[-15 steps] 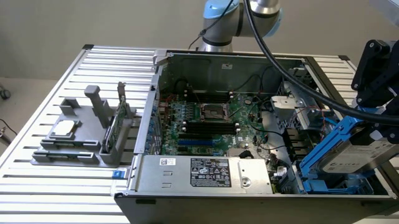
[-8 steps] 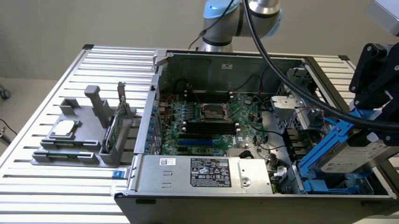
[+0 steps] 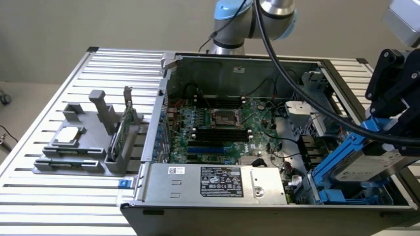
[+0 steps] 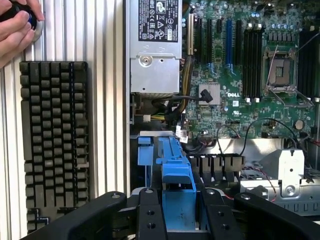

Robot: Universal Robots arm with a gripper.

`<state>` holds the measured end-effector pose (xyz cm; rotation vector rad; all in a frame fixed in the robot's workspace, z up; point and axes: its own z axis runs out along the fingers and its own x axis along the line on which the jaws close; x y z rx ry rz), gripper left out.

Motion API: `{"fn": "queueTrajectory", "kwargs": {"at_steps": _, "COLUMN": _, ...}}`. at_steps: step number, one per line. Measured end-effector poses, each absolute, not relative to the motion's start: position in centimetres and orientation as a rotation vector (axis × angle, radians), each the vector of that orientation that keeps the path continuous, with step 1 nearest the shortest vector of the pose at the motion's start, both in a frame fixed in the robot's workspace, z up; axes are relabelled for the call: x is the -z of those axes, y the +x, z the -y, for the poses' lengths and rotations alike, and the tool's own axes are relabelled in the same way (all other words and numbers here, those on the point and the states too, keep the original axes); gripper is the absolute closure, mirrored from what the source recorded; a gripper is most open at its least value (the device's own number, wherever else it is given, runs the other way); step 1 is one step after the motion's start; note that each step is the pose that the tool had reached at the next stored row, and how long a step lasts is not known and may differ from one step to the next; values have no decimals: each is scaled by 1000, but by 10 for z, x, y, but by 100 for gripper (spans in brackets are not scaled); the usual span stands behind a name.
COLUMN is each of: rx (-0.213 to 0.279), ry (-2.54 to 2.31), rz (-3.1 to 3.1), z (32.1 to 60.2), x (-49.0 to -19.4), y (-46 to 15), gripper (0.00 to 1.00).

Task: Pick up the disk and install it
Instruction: 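Insert the disk into the insertion slot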

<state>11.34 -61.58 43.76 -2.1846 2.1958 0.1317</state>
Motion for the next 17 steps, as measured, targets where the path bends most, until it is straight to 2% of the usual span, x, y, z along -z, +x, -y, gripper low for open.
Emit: {"fn": "queueTrajectory", "kwargs": {"at_steps": 17, "rx": -153, "ry": -2177, "rz": -2187, "z": 620, "x": -427, "y": 115, "gripper": 67}}
